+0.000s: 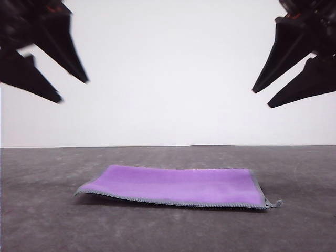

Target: Fold clothes

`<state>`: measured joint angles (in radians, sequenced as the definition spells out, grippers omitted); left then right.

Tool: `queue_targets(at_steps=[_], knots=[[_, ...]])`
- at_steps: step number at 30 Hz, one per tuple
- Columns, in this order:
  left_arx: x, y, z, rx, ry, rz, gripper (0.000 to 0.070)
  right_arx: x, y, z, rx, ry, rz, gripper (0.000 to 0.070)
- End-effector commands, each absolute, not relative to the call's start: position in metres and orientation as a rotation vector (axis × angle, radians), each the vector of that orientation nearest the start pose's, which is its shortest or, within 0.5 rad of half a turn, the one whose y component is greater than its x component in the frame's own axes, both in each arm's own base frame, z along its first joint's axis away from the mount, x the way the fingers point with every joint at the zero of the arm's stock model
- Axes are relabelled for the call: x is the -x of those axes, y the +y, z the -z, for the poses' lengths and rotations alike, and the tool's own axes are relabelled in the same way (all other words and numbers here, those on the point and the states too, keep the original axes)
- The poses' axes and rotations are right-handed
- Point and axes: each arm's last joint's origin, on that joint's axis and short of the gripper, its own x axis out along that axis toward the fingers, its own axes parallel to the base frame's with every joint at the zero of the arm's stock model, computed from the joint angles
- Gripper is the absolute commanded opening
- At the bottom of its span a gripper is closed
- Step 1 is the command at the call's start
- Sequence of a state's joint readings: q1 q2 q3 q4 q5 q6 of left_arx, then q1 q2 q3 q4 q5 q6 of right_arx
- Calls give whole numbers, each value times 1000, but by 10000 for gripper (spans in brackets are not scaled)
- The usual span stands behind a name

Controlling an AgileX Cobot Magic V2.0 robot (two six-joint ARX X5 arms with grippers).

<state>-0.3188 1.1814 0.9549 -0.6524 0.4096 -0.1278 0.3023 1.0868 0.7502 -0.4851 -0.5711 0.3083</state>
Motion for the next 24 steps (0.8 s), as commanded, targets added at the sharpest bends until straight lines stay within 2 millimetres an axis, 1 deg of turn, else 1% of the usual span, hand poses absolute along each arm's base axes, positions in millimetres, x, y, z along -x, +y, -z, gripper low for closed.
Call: queue_targets(at_steps=[1, 3, 6, 9, 12, 17, 19, 21, 24], knots=[[-209, -80, -279, 161, 922, 549, 350, -196, 78, -248, -397, 969, -662, 208], [-195, -74, -279, 144, 868, 509, 350, -194, 77, -248, -392, 977, -651, 208], [-175, -66, -272, 149, 797, 485, 350, -192, 76, -245, -389, 1013, -643, 209], [-159, -60, -262, 158, 751, 455, 350, -191, 75, -244, -391, 1036, -632, 211], [-148, -55, -254, 148, 723, 423, 350, -191, 75, -243, -396, 1043, -602, 221], [-140, -52, -253, 149, 702, 422, 350, -196, 73, -234, -415, 1102, -520, 225], [-140, -52, -253, 149, 698, 423, 350, -201, 74, -227, -422, 1136, -506, 253], [-140, -52, -253, 149, 698, 422, 350, -207, 76, -219, -423, 1163, -500, 301], [-140, -52, -253, 149, 698, 423, 350, -218, 79, -206, -416, 1189, -504, 322]])
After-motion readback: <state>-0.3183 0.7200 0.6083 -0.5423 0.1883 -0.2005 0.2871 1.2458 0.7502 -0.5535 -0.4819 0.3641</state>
